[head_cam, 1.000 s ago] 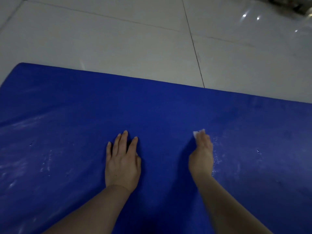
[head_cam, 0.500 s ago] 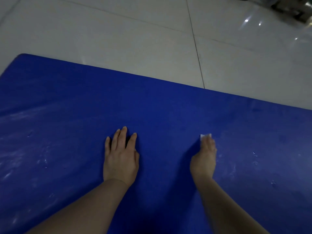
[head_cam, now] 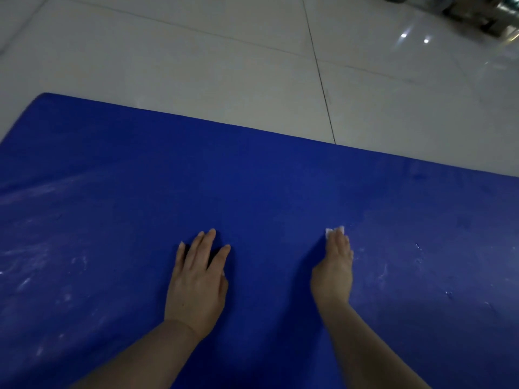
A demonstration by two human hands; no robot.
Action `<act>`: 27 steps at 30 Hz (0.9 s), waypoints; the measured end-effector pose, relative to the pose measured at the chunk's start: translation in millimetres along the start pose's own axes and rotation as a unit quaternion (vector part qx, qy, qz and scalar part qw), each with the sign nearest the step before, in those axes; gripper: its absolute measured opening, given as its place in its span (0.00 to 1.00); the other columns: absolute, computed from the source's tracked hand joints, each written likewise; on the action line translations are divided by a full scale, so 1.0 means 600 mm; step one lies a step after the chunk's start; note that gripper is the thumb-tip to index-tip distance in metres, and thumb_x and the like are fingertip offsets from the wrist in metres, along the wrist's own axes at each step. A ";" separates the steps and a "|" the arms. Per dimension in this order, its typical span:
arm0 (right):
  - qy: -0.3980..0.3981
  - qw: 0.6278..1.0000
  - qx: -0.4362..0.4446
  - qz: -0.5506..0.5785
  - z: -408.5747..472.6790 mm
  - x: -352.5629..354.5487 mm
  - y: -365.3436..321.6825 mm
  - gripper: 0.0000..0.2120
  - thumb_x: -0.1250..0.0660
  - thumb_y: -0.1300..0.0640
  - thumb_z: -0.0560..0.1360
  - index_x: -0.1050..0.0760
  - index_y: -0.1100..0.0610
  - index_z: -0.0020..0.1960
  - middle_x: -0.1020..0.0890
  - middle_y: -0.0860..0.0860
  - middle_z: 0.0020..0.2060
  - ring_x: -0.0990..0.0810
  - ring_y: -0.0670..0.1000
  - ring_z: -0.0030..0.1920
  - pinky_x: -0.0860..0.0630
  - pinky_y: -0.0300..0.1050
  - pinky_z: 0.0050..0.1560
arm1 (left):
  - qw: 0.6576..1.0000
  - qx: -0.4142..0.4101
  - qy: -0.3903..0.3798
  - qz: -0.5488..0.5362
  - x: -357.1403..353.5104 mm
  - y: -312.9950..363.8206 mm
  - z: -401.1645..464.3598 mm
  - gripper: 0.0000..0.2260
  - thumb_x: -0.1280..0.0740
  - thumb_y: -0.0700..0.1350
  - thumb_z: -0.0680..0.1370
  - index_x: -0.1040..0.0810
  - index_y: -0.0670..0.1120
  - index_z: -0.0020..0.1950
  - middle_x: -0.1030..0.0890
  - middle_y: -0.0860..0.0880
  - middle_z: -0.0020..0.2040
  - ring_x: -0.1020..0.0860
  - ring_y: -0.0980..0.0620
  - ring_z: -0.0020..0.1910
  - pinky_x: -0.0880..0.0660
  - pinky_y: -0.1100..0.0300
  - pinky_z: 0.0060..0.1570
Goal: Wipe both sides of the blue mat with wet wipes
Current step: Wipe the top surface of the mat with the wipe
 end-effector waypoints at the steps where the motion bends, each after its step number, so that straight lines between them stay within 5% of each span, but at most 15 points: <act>1: -0.012 1.000 0.027 -0.010 -0.015 0.000 -0.026 0.34 0.49 0.72 0.75 0.55 0.58 0.77 0.57 0.51 0.77 0.59 0.50 0.76 0.58 0.45 0.76 | 1.000 -0.002 -0.005 0.006 -0.001 0.003 -0.009 0.24 0.26 0.35 0.68 0.22 0.41 0.64 0.29 0.38 0.69 0.37 0.43 0.70 0.45 0.44 0.71; 3: -0.062 0.989 0.132 0.035 -0.059 -0.020 -0.077 0.32 0.48 0.70 0.76 0.55 0.60 0.77 0.54 0.53 0.76 0.58 0.53 0.76 0.58 0.44 0.76 | 1.000 -0.001 -0.009 0.011 -0.002 0.005 -0.016 0.25 0.26 0.35 0.67 0.22 0.41 0.64 0.28 0.38 0.69 0.37 0.43 0.70 0.46 0.45 0.70; 6: -0.096 0.961 0.250 0.074 -0.096 -0.050 -0.090 0.32 0.37 0.73 0.69 0.37 0.63 0.73 0.38 0.54 0.72 0.45 0.52 0.73 0.54 0.38 0.72 | 1.000 -0.002 -0.014 0.006 0.001 0.002 -0.013 0.25 0.26 0.34 0.66 0.22 0.41 0.64 0.28 0.38 0.68 0.36 0.44 0.69 0.46 0.47 0.70; 10: 0.006 0.998 0.013 0.069 -0.051 0.001 0.002 0.34 0.47 0.77 0.72 0.42 0.56 0.75 0.47 0.48 0.76 0.50 0.48 0.76 0.51 0.44 0.75 | 1.000 -0.005 -0.013 0.012 0.003 0.001 -0.013 0.25 0.25 0.35 0.66 0.22 0.42 0.63 0.27 0.39 0.68 0.30 0.41 0.68 0.41 0.44 0.72; 12: 0.009 0.998 -0.038 0.050 -0.045 0.004 0.008 0.35 0.49 0.77 0.73 0.48 0.57 0.77 0.51 0.50 0.77 0.55 0.48 0.76 0.53 0.45 0.76 | 1.000 -0.004 -0.017 0.015 0.001 0.001 -0.013 0.25 0.25 0.35 0.67 0.22 0.42 0.63 0.27 0.39 0.68 0.28 0.41 0.68 0.39 0.41 0.69; 15: -0.023 0.991 0.130 0.007 -0.092 -0.021 -0.070 0.35 0.47 0.74 0.73 0.53 0.61 0.77 0.54 0.54 0.77 0.56 0.53 0.77 0.59 0.46 0.75 | 1.000 -0.003 -0.018 0.014 0.000 -0.001 -0.016 0.25 0.26 0.35 0.67 0.22 0.43 0.64 0.27 0.40 0.69 0.30 0.41 0.68 0.43 0.45 0.72; 18: -0.075 0.966 0.246 0.033 -0.139 -0.057 -0.092 0.42 0.34 0.79 0.62 0.39 0.60 0.73 0.39 0.55 0.74 0.45 0.51 0.75 0.57 0.49 0.73 | 0.999 -0.002 -0.026 0.019 0.002 -0.001 -0.014 0.26 0.25 0.36 0.66 0.22 0.43 0.64 0.27 0.40 0.69 0.29 0.42 0.68 0.40 0.45 0.71; 21: -0.037 0.987 0.154 0.023 -0.107 -0.024 -0.029 0.41 0.37 0.80 0.62 0.34 0.56 0.71 0.40 0.49 0.74 0.40 0.51 0.74 0.46 0.49 0.75 | 0.999 -0.003 -0.027 0.019 0.003 0.000 -0.013 0.26 0.25 0.36 0.66 0.22 0.42 0.63 0.26 0.39 0.68 0.28 0.40 0.67 0.38 0.41 0.67; 24: 0.011 1.000 -0.009 0.026 -0.069 0.011 0.040 0.38 0.48 0.80 0.70 0.43 0.55 0.76 0.48 0.46 0.76 0.53 0.46 0.76 0.56 0.44 0.76 | 0.999 -0.002 -0.023 0.023 0.000 0.000 -0.013 0.25 0.25 0.36 0.66 0.21 0.42 0.63 0.26 0.39 0.67 0.27 0.40 0.67 0.39 0.40 0.66; 27: -0.002 1.000 -0.014 0.024 -0.086 0.004 -0.001 0.36 0.49 0.77 0.72 0.48 0.57 0.77 0.50 0.50 0.77 0.55 0.47 0.76 0.59 0.42 0.75 | 0.999 -0.001 -0.020 0.025 0.000 0.002 -0.012 0.24 0.25 0.35 0.67 0.21 0.41 0.63 0.26 0.39 0.67 0.27 0.39 0.66 0.39 0.40 0.66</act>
Point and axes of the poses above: each hand's wrist, its own z-axis towards the middle knuckle, its own x-axis out of the back of the hand, y = z × x, the point moved 1 cm from there along z, towards the middle knuckle
